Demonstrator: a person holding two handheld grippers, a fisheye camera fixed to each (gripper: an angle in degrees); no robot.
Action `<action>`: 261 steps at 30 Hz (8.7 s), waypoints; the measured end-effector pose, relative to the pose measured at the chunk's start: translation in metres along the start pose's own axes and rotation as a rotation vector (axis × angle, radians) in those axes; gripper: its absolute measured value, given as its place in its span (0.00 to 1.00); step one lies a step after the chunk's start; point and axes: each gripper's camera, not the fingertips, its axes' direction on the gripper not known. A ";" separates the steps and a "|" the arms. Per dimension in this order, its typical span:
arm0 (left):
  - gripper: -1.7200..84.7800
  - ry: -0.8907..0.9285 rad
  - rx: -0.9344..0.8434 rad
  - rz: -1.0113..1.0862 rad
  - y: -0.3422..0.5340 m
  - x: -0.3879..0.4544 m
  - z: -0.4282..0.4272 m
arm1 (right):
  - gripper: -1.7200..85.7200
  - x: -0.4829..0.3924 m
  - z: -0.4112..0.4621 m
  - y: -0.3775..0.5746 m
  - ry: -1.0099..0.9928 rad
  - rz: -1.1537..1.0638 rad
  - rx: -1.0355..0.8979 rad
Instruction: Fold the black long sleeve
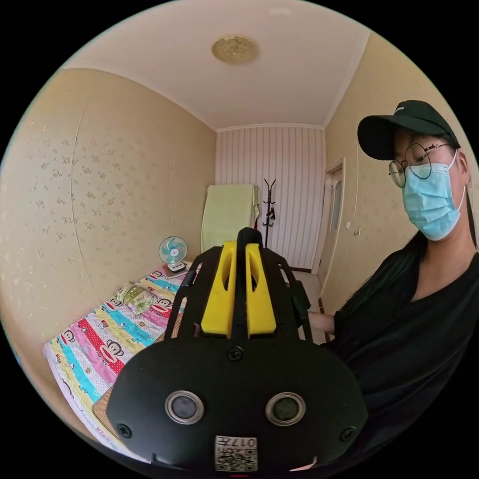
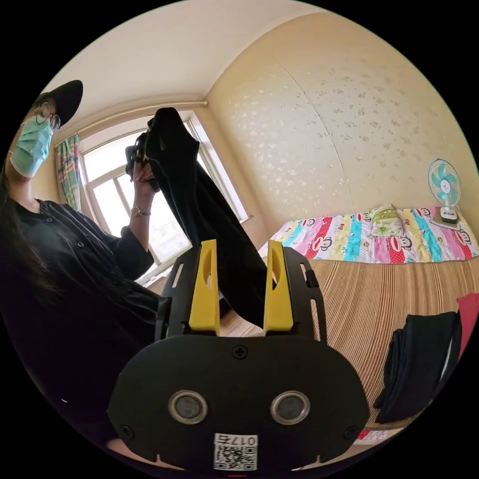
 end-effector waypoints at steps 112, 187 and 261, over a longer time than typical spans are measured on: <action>0.07 -0.803 0.287 -2.342 0.380 -0.454 -0.656 | 0.09 0.453 -0.078 -0.001 0.733 0.660 -1.409; 0.04 -0.659 -1.048 -0.975 0.281 -0.609 -0.139 | 0.07 0.314 -0.090 -0.322 0.149 0.519 -0.814; 0.15 -0.183 -1.169 -1.435 0.388 -0.425 -0.485 | 0.16 0.228 -0.332 -0.036 0.142 0.710 -1.301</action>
